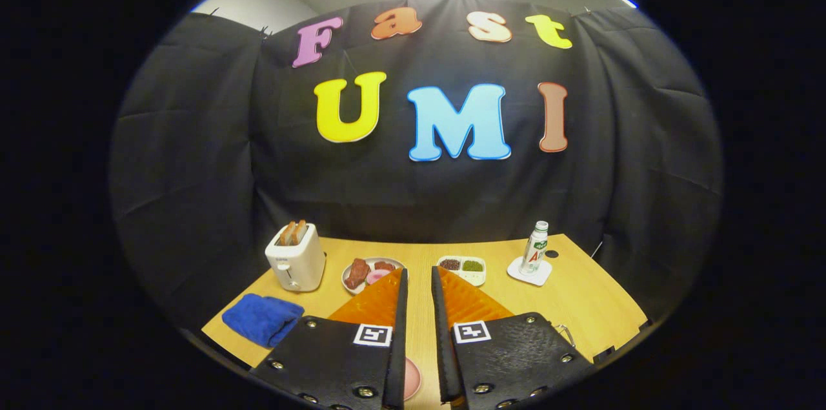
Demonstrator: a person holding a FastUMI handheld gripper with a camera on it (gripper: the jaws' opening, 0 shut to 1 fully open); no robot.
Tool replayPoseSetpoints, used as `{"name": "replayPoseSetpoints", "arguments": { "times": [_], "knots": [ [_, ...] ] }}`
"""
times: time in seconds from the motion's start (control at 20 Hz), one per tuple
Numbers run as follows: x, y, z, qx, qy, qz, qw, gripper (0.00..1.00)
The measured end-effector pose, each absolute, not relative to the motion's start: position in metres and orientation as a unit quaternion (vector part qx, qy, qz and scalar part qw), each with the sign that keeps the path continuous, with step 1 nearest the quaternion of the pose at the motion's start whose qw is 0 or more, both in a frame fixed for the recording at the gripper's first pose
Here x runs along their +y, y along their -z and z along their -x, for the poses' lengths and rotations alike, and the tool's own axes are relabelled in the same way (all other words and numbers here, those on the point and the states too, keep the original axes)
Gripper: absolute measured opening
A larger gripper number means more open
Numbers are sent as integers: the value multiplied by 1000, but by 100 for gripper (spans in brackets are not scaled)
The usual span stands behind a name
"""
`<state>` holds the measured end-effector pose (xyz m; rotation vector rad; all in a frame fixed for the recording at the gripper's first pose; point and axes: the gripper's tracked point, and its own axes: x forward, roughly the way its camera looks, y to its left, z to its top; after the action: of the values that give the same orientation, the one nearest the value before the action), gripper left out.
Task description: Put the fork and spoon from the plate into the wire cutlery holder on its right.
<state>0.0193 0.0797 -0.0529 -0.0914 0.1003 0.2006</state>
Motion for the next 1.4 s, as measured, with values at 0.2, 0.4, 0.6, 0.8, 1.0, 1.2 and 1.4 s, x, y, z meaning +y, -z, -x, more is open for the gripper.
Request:
{"name": "replayPoseSetpoints", "arguments": {
  "times": [0.2, 0.4, 0.6, 0.8, 1.0, 1.2, 1.4],
  "knots": [
    [101, 108, -24, 127, -131, 63, 981, 21],
    [116, 166, -20, 222, -158, 87, 958, 21],
    [127, 220, -6, 312, -179, 89, 929, 21],
    [133, 260, 1, 378, -187, 89, 902, 21],
    [133, 304, 14, 444, -185, 94, 872, 21],
    [132, 339, 29, 504, -175, 90, 841, 21],
    [127, 366, 41, 550, -160, 77, 816, 21]
  ]
}}
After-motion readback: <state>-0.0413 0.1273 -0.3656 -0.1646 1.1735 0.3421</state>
